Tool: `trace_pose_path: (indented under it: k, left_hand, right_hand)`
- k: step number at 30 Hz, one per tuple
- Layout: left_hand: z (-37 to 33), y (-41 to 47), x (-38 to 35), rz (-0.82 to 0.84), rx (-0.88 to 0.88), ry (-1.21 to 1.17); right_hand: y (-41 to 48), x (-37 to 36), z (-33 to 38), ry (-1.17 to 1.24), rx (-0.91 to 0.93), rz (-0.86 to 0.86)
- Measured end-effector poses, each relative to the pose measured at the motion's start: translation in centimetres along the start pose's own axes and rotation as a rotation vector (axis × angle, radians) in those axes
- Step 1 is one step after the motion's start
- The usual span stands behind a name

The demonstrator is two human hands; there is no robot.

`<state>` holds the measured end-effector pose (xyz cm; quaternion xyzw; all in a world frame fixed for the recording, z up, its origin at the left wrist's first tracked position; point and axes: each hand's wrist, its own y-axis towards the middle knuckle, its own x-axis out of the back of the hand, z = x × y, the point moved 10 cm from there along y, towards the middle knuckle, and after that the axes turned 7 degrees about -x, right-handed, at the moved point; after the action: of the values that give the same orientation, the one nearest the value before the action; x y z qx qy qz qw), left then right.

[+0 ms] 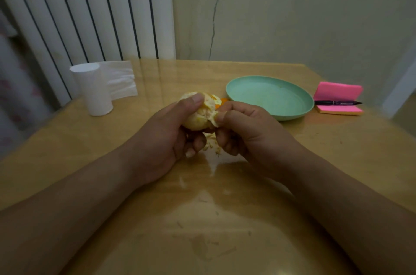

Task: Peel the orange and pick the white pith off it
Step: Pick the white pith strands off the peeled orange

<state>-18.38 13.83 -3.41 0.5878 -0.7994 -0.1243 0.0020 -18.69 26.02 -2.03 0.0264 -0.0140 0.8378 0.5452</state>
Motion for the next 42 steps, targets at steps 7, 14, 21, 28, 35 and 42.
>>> trace_pose_path:
  k: [7, 14, 21, 28, 35, 42]
  left_hand:
    - [0.2, -0.1, -0.2, -0.001, 0.047, -0.092]
    - [0.0, 0.0, 1.1, -0.137, 0.029, -0.17]
    - [-0.8, 0.1, 2.7, -0.219, 0.025, -0.223]
    - [0.1, 0.2, 1.8, -0.145, 0.081, -0.129]
    - [0.2, 0.4, 1.8, -0.175, 0.009, -0.088]
    - [-0.1, 0.3, 2.1, -0.179, -0.023, 0.086]
  right_hand:
    - [0.1, 0.1, 0.0, -0.017, 0.017, -0.004]
    - [0.1, 0.7, 0.0, -0.038, 0.054, -0.046]
    - [0.4, 1.6, -0.5, -0.069, 0.004, -0.082]
    - [0.2, 3.1, 0.2, -0.739, 0.07, -0.308]
    - [-0.3, 2.5, 1.2, -0.455, 0.134, -0.283]
    - [-0.5, 0.5, 1.0, -0.497, 0.137, -0.187]
